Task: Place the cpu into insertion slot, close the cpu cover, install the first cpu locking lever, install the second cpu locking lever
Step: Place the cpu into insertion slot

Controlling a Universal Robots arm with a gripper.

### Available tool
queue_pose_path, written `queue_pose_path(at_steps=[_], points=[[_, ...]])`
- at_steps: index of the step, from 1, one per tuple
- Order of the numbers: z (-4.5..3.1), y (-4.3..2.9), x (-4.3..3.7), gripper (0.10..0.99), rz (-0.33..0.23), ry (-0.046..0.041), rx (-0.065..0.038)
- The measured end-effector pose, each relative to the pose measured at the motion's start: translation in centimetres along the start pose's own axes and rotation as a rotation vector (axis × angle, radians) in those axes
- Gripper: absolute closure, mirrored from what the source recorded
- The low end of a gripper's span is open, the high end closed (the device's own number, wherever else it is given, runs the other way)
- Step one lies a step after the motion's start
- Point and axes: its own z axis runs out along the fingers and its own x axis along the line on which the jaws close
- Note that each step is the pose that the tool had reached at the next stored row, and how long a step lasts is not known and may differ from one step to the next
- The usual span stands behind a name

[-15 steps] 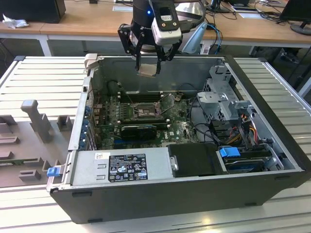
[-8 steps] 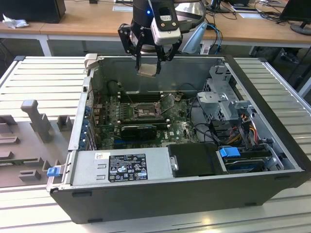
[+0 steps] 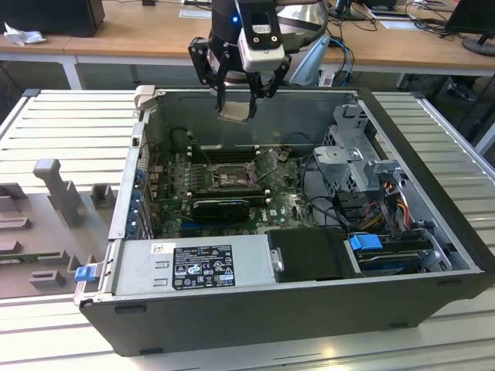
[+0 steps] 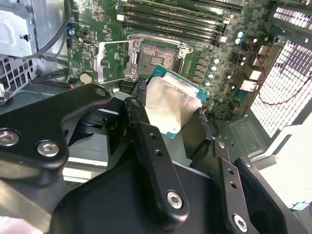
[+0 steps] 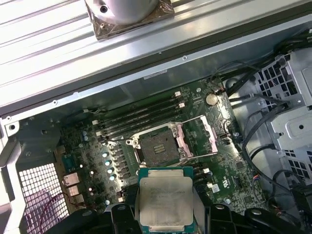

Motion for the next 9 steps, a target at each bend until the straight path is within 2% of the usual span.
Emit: queue_pose_path(at_steps=[4,9], points=[[0.02,0.00,0.00,0.553,0.041,-0.0034,-0.001],[0.05,0.00,0.00,0.553,0.117,-0.0100,-0.003]])
